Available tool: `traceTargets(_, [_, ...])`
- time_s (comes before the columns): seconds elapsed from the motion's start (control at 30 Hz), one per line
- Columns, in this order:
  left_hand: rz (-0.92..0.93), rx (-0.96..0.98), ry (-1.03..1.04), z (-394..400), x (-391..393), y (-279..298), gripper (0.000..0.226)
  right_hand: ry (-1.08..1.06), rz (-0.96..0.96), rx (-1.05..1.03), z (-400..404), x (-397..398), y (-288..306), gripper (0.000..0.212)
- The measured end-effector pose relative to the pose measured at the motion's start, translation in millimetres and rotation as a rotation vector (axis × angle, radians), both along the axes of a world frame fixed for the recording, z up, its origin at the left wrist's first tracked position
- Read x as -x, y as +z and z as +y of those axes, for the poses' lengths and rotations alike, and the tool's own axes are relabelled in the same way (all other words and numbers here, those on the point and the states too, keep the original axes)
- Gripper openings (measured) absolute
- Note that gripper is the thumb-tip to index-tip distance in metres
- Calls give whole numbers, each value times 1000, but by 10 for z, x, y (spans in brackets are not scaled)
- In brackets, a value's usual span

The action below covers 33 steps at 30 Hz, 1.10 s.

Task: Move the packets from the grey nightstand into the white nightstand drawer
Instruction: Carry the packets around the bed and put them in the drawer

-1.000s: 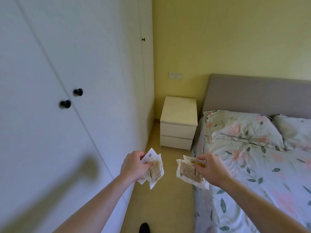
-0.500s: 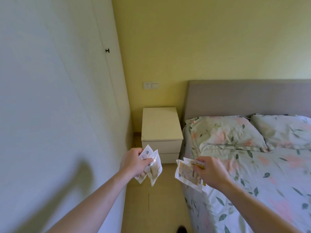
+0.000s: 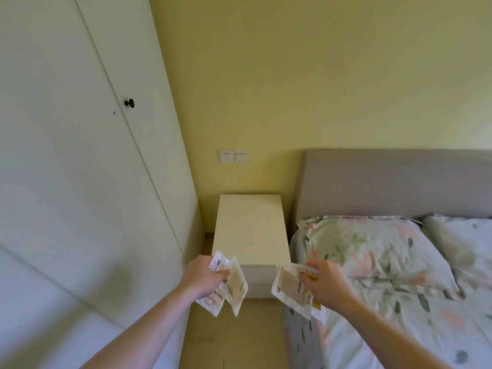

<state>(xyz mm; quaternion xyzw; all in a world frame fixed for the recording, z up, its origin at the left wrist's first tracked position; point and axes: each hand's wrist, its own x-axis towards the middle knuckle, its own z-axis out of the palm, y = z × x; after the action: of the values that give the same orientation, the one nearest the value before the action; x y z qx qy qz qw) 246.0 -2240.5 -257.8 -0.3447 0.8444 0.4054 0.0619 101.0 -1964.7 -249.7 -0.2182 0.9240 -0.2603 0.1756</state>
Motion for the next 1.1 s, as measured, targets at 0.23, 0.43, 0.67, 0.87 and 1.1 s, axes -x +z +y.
traceTargets(0.23, [-8, -54, 91, -398, 629, -126, 11, 39, -42, -62, -452, 888, -137, 13])
traceTargets(0.43, [-62, -33, 99, -943, 1326, -331, 15, 5, -90, -93, -958, 1524, -365, 12])
traceTargets(0.67, [-120, -80, 43, -1840, 2351, -820, 12, -102, -171, -115, -1759, 2340, -729, 13])
traceTargets(0.87, [-209, -85, 8, -2457, 3148, -1391, 30, -177, -213, -147, -2350, 3029, -1146, 12])
traceTargets(1.1, [-263, -28, -33, -2813, 3875, -2082, 36, -218, -235, -184, -2825, 3731, -1894, 11])
